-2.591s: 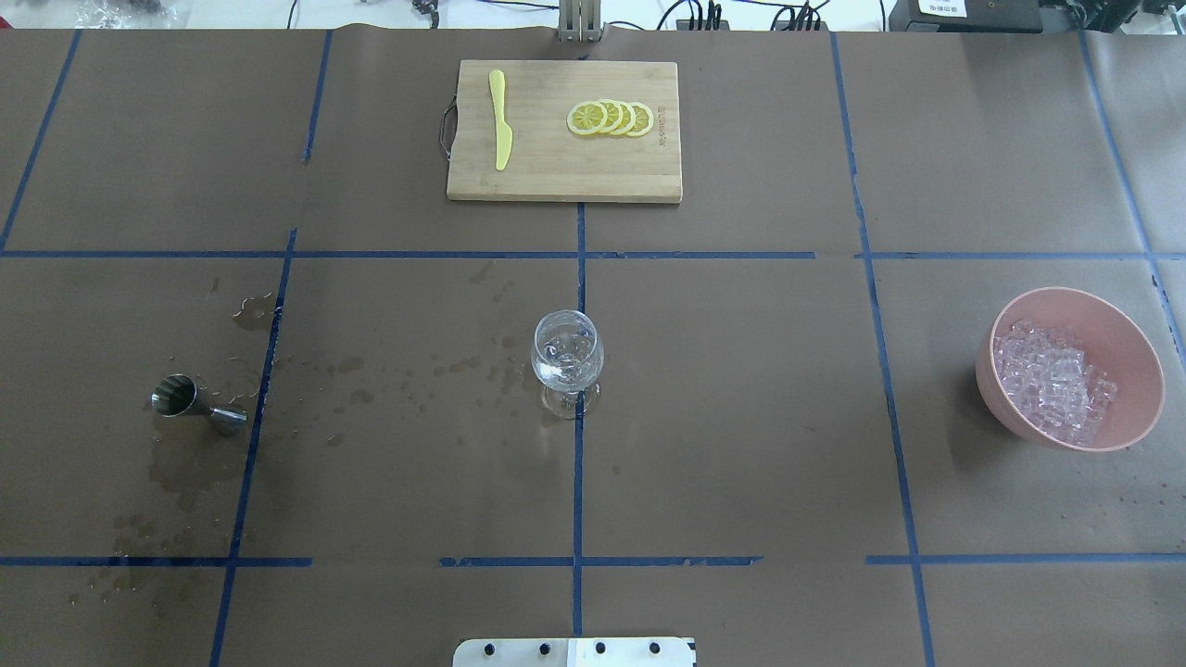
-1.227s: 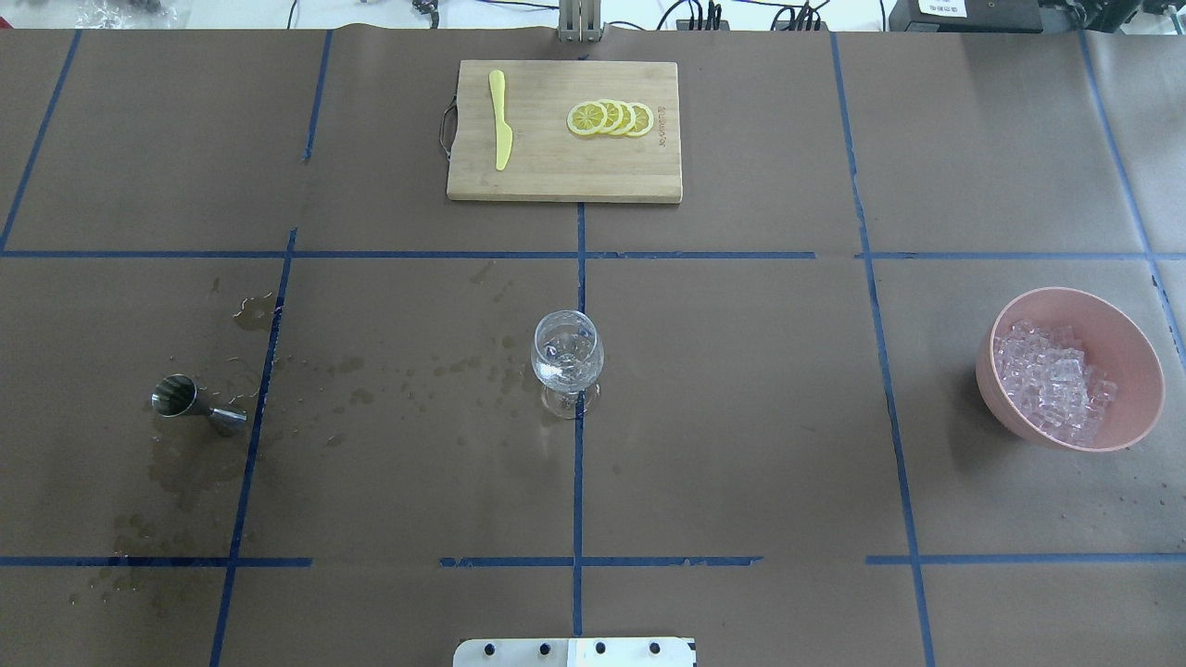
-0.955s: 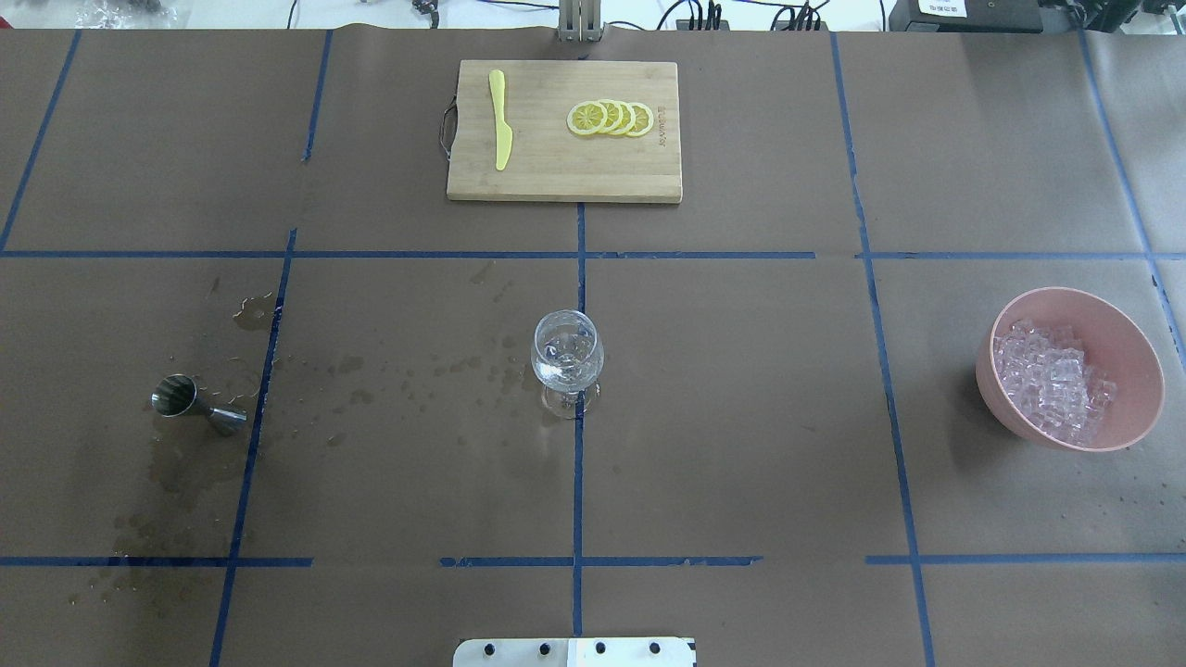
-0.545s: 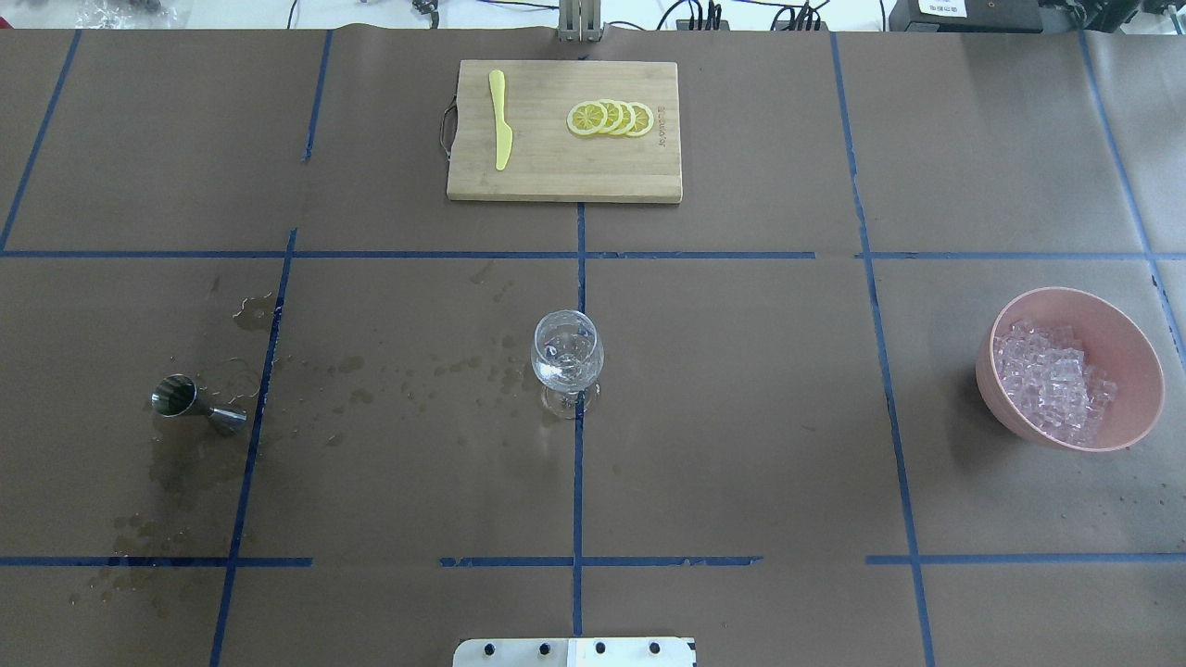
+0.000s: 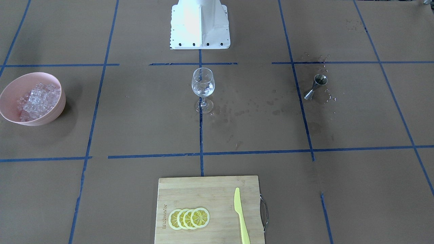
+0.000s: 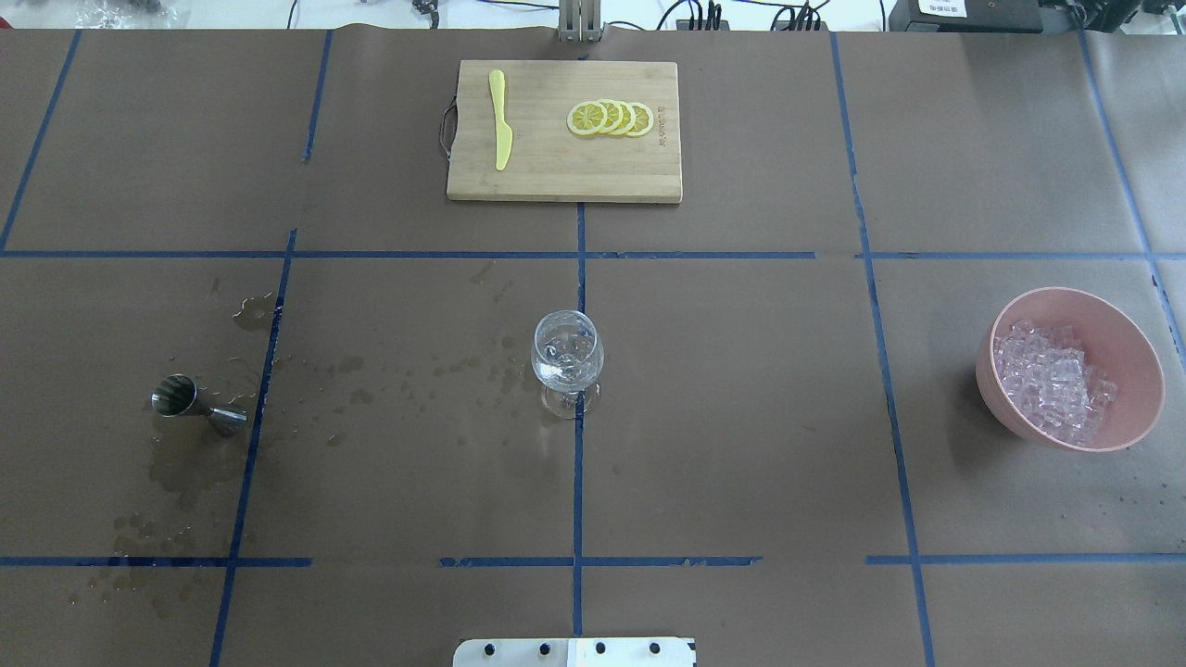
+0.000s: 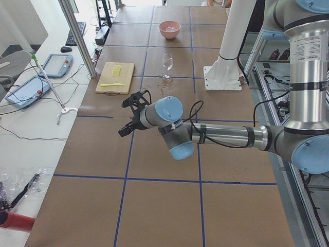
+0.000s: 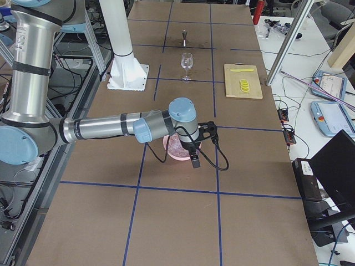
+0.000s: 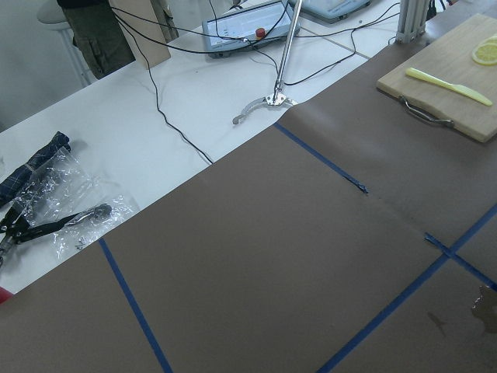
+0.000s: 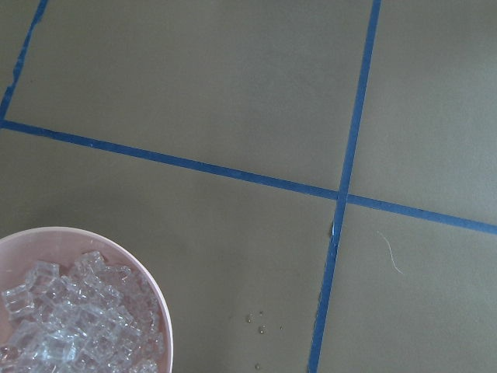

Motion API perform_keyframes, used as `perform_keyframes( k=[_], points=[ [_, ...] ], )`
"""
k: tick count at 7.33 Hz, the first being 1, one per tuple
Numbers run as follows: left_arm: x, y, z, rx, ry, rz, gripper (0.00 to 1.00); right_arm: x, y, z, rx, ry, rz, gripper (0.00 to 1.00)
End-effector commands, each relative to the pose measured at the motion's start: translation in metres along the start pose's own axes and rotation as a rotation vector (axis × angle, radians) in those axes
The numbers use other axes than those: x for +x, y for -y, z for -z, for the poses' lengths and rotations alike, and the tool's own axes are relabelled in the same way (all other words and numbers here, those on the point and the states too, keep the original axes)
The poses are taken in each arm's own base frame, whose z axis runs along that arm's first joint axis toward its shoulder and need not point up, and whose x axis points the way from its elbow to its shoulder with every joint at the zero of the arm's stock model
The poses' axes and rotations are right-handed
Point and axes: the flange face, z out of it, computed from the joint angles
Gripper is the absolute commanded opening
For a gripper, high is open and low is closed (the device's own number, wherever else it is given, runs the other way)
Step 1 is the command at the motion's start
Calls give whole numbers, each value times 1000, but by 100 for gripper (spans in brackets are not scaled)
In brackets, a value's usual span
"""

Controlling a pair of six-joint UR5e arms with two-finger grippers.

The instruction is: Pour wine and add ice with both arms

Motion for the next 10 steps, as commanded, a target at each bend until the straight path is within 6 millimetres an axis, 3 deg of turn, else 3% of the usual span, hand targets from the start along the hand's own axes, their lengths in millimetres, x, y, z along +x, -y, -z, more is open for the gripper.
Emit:
perform_keyframes(
  k=[1,2,3,5,7,10],
  points=[
    [77,35,-42,65,8,92,100,1,-2,0,-2,1,-2,100],
    [111,34,-67,129,10,131,100,1,-2,-1,-3,-1,-3,100],
    [143,20,-87,178,2,184,100,1,-4,-1,-4,-1,-4,100],
    [217,-25,-126,243,51,251,100,2,-5,-1,-5,-1,-5,100],
    [268,-66,-135,301,95,280,100,1,-5,0,-4,-1,-4,100],
    [317,-113,-133,351,144,287,100,1,-4,0,-2,-2,-3,100]
  ],
)
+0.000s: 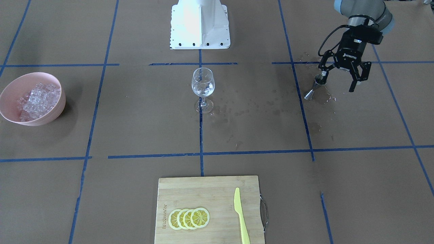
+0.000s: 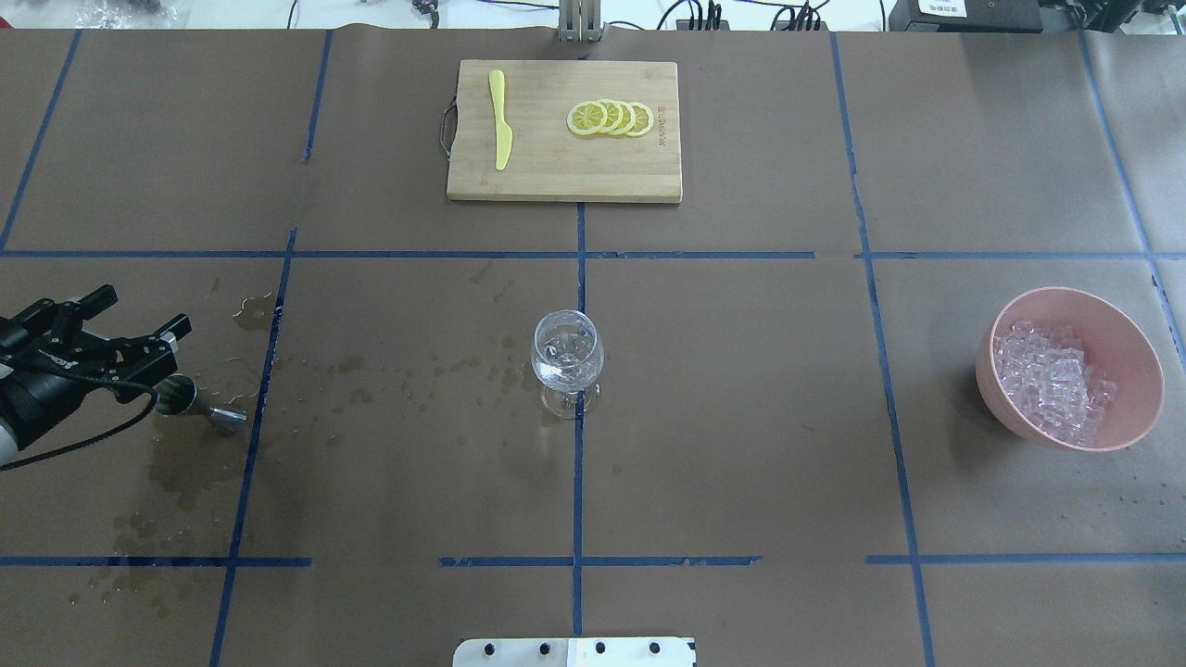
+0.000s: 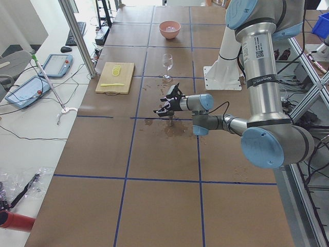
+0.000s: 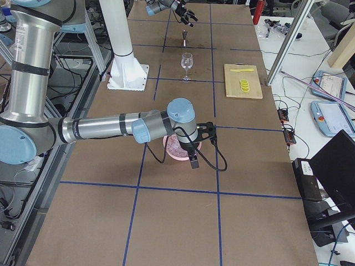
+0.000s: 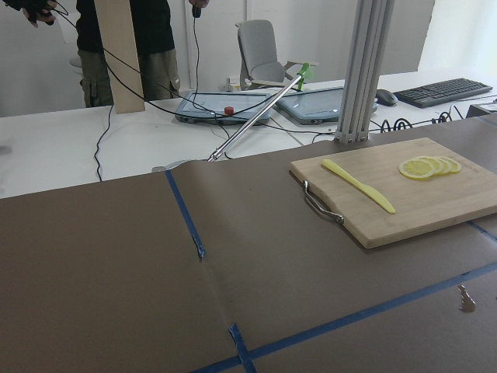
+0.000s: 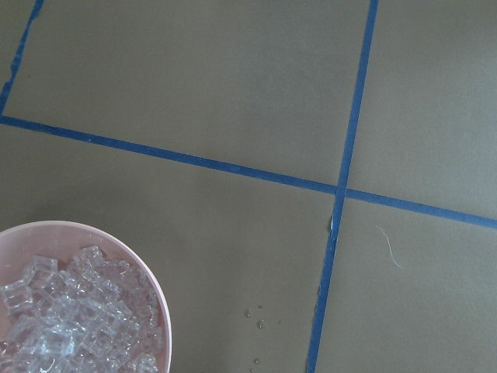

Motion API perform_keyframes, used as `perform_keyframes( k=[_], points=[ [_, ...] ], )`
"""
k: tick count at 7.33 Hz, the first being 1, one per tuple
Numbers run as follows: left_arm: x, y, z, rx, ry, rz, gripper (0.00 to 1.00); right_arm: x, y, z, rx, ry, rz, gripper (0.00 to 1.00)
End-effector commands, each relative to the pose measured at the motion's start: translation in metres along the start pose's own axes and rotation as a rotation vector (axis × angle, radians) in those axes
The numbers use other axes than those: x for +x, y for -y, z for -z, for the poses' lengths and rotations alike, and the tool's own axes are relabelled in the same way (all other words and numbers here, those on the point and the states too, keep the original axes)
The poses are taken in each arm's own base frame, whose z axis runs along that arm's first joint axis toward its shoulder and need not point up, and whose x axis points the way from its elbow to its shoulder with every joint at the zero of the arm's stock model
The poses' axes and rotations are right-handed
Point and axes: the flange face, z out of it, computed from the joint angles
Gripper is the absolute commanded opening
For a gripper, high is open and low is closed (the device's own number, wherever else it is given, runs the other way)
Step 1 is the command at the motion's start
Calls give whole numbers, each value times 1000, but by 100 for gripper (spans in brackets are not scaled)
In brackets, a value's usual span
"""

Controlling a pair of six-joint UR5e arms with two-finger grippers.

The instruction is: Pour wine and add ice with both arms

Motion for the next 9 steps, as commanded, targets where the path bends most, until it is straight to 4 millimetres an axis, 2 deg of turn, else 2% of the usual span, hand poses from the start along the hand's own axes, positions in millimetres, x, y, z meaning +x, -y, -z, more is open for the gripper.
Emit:
perform_keyframes(
  k=[1,2,4,7,9],
  points=[
    [23,-34,12,33,29,11,100,0,0,0,0,-1,0,100],
    [25,-55,14,29,46,28,100,1,-1,0,-2,-1,-2,100],
    [24,-80,16,36,72,41,100,1,-1,-1,-2,-1,-2,100],
    [35,-99,19,40,71,31,100,1,-1,-1,-3,-1,-1,100],
    [40,-117,7,54,87,42,100,1,-2,-1,-3,-1,-1,100]
  ],
)
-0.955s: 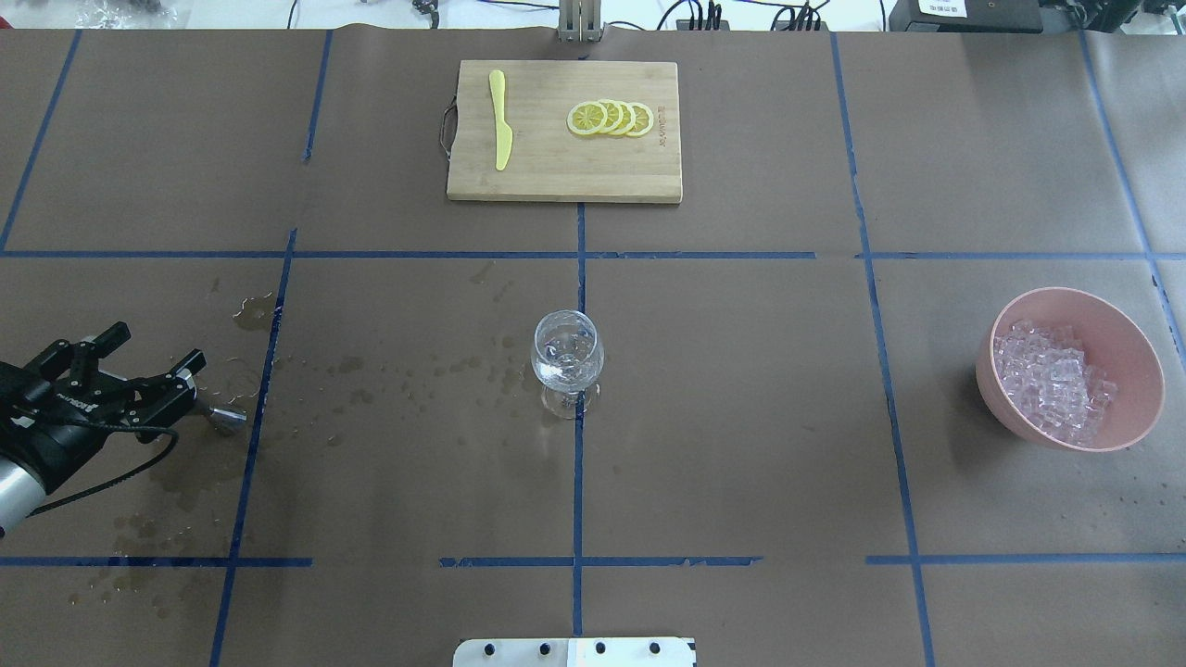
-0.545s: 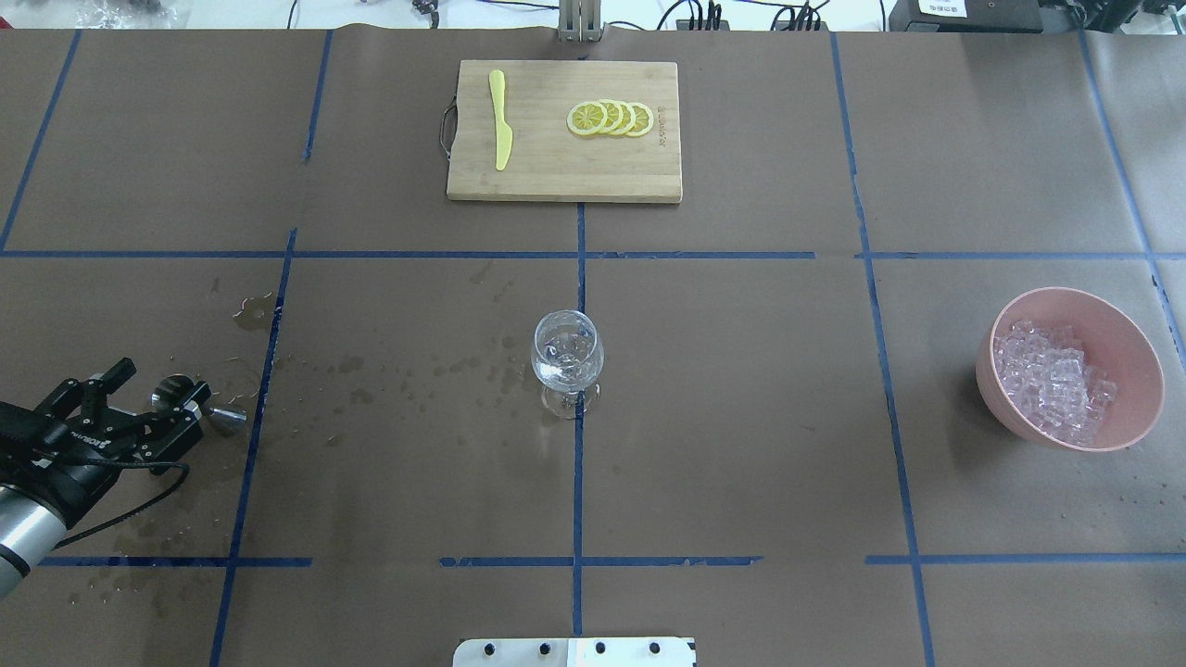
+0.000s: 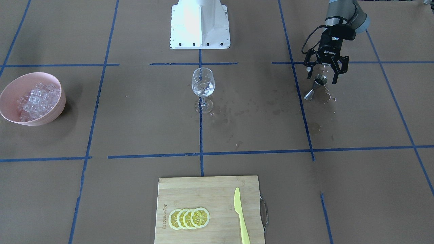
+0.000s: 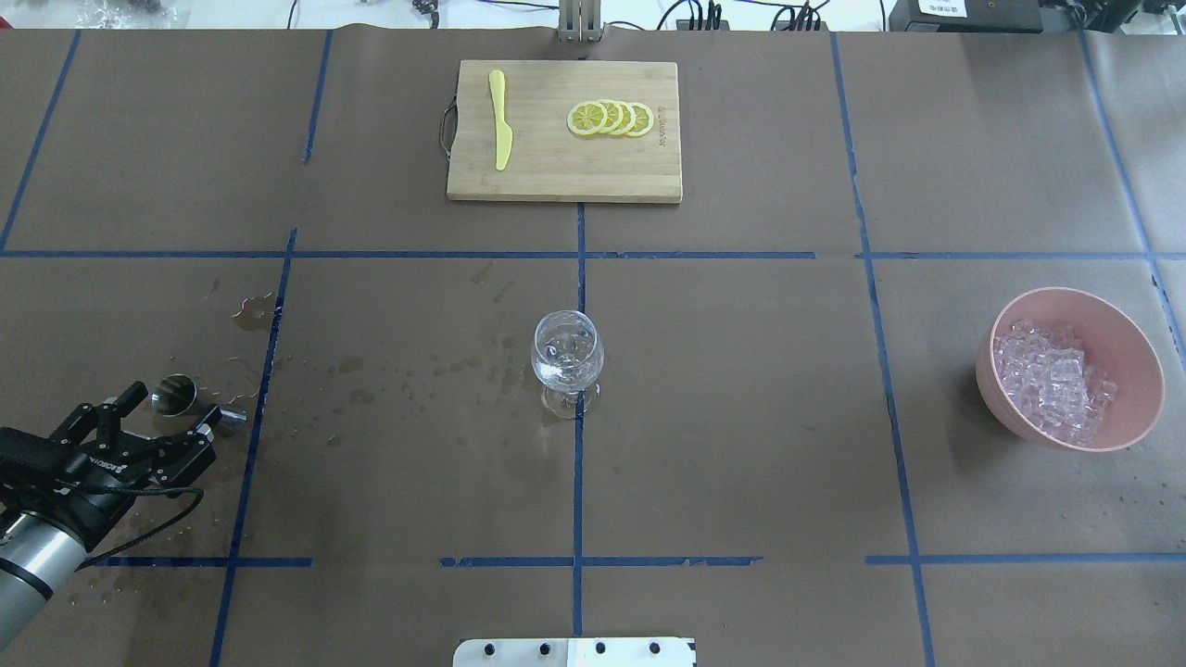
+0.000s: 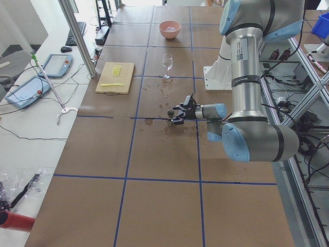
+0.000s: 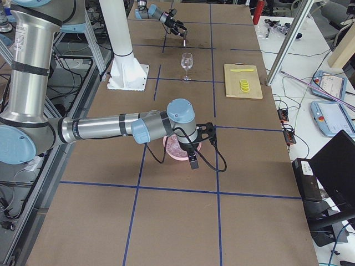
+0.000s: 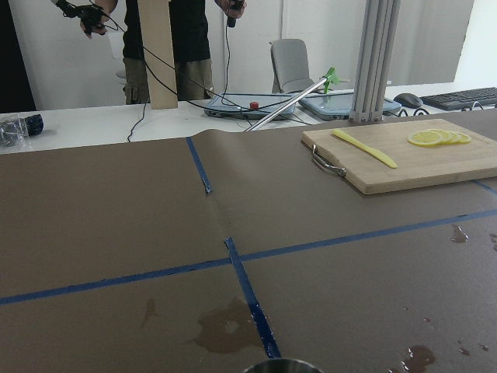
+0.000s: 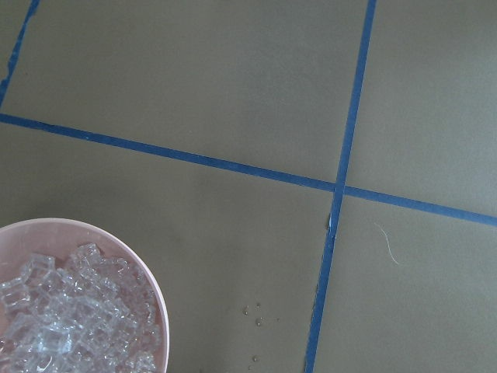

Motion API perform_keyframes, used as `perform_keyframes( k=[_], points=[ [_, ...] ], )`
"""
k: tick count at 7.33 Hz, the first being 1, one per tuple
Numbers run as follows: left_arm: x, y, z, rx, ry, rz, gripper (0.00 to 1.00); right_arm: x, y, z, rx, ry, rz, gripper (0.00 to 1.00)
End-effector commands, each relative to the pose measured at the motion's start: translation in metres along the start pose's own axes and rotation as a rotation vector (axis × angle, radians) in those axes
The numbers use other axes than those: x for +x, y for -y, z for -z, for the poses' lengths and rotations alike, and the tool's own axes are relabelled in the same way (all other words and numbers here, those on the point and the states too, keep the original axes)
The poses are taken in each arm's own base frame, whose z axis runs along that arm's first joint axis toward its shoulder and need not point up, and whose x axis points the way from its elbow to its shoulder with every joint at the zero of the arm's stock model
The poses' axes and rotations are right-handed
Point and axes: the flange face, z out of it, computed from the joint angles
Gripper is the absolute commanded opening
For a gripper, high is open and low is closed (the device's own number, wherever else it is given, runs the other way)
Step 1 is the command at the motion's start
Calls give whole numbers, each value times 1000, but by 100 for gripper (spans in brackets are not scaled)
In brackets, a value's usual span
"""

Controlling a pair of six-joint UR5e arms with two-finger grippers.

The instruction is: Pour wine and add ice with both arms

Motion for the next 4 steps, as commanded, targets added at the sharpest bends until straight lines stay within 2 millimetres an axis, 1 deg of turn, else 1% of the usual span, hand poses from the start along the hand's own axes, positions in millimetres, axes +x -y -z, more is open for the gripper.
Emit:
perform_keyframes(
  k=[1,3,4],
  points=[
    [7,-26,-15,13,20,10,100,0,0,0,0,0,1,100],
    [6,-33,-18,11,27,0,99,0,0,0,0,0,1,100],
    [1,-37,-19,8,33,-11,95,0,0,0,1,0,0,100]
  ],
)
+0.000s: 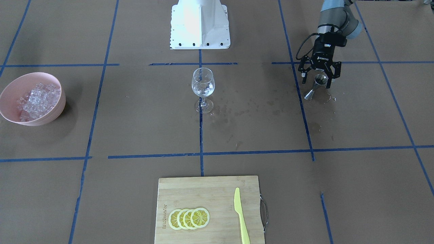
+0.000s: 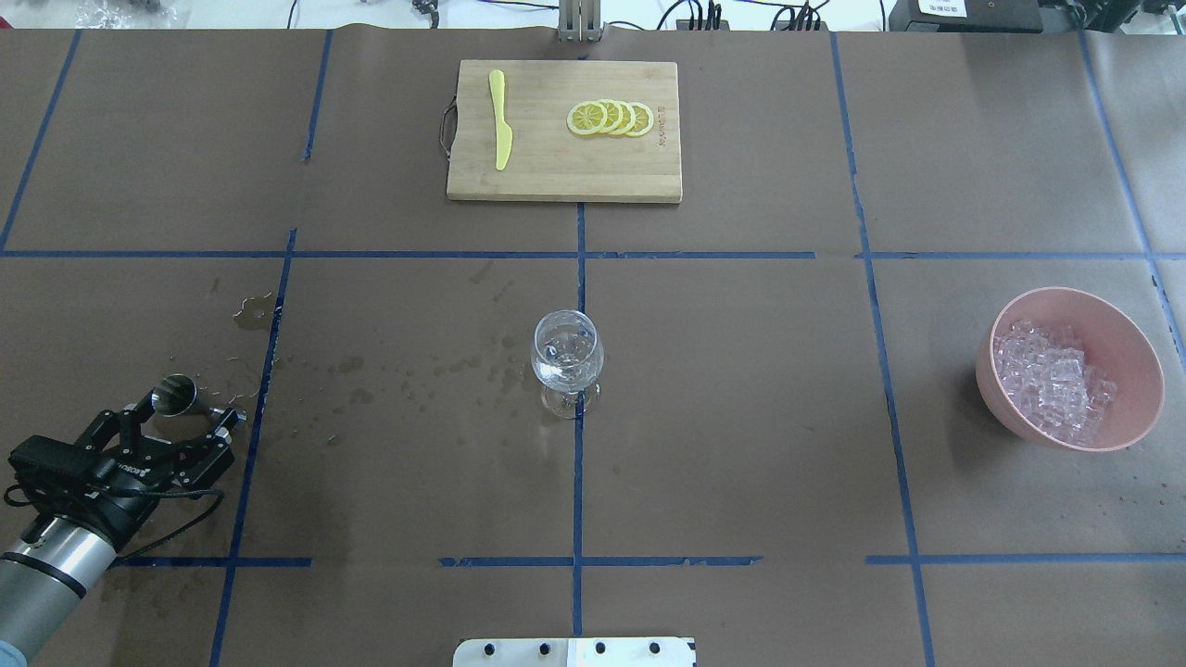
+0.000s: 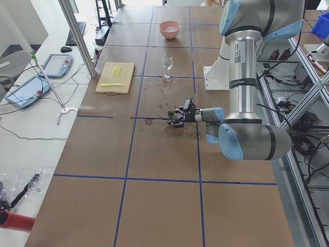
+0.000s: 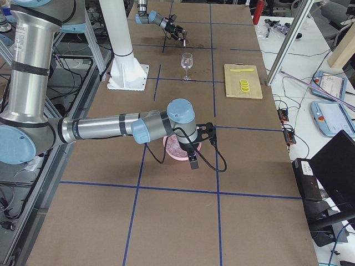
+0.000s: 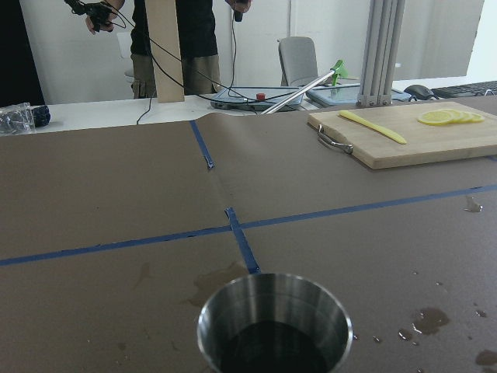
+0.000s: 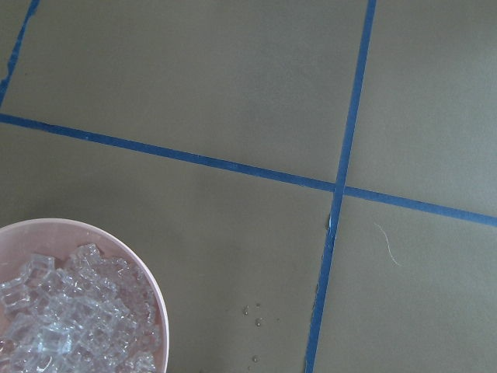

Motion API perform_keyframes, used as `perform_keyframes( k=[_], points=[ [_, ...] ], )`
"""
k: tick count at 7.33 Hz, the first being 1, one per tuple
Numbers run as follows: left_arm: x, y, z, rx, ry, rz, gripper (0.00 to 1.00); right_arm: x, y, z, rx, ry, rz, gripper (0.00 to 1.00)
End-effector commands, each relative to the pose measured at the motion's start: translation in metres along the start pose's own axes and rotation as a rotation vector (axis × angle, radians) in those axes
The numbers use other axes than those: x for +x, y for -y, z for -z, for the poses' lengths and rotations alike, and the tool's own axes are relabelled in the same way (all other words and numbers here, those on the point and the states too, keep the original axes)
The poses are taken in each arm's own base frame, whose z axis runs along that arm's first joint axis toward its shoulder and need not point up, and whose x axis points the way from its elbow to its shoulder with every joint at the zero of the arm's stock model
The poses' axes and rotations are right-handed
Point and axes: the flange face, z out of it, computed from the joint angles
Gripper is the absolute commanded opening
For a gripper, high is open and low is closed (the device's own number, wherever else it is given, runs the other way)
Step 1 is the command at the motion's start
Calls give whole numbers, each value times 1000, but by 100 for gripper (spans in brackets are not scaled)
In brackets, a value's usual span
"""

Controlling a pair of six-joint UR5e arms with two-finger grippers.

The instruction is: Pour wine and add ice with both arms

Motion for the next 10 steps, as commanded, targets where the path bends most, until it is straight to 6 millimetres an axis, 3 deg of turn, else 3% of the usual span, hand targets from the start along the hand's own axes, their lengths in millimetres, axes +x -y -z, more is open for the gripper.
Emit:
perform_keyframes(
  k=[1,2,3,10],
  points=[
    [-4,-6,-1,-4,6,-10,86,0,0,0,0,0,1,100],
    [-3,-6,-2,-4,6,-10,66,0,0,0,0,0,1,100],
    [-4,-7,-2,-5,6,-12,56,0,0,0,0,0,1,100],
    [2,-8,-3,-5,0,-5,53,1,0,-1,-2,0,-1,100]
  ],
)
